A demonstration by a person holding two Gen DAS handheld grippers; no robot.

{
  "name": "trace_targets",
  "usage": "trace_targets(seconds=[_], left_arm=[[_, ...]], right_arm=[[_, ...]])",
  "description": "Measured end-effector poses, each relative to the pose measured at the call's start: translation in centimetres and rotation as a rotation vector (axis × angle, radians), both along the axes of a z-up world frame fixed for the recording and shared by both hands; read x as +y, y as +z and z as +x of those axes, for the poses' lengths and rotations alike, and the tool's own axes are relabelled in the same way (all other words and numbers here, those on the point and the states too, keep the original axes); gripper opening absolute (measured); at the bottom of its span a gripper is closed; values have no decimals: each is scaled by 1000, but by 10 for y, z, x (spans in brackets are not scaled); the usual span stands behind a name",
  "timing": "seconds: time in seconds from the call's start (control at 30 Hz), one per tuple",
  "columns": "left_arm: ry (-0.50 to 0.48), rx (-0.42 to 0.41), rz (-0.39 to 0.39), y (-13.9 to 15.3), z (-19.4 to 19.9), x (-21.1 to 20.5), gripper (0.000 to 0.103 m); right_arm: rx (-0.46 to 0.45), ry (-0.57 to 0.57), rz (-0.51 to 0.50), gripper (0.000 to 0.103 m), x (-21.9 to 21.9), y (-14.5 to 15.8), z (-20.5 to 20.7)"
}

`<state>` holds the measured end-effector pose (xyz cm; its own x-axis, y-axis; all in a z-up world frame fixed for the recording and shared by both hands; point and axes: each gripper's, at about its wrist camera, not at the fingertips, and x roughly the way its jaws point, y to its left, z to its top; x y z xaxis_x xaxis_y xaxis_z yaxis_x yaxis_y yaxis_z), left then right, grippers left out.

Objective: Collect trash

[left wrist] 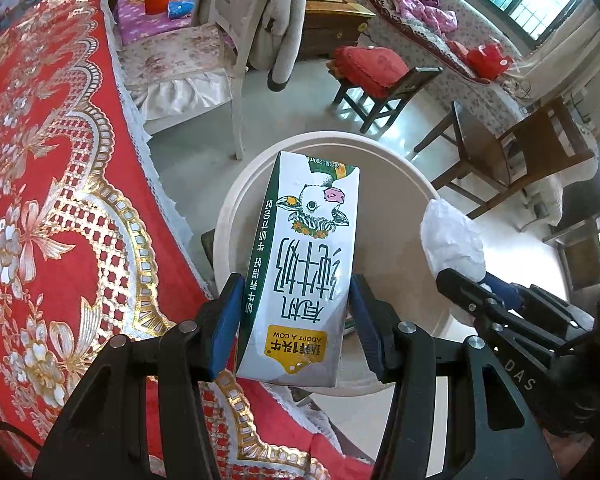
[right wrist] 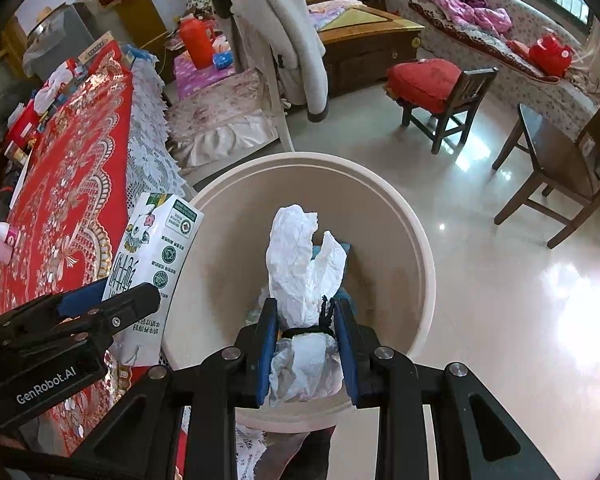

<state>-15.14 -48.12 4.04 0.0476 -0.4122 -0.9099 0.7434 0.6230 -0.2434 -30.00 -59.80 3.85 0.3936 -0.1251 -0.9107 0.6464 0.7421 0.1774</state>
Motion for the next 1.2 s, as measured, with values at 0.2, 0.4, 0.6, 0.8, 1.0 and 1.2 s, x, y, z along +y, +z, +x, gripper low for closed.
trace_targets(seconds=[0.2, 0.4, 0.6, 0.8, 1.0, 1.2], left_arm=[[-10, 12, -15, -3, 1, -1, 52], [-30, 22, -33, -2, 2, -3, 57], [-38, -34, -35, 6, -1, 4, 57], [-24, -104, -41, 21, -2, 16, 57], [3, -204, -40, 42, -6, 35, 57], [12, -285, -109, 70, -10, 56, 57]], right_arm=[[1, -16, 15, 27, -1, -3, 1], [-2, -47, 38, 38, -5, -6, 0], [-7, -52, 40, 39, -2, -4, 0], [-21, -58, 20, 40, 9, 2, -1], [-49, -60, -37, 41, 26, 17, -4], [-97, -76, -120, 43, 44, 44, -11]])
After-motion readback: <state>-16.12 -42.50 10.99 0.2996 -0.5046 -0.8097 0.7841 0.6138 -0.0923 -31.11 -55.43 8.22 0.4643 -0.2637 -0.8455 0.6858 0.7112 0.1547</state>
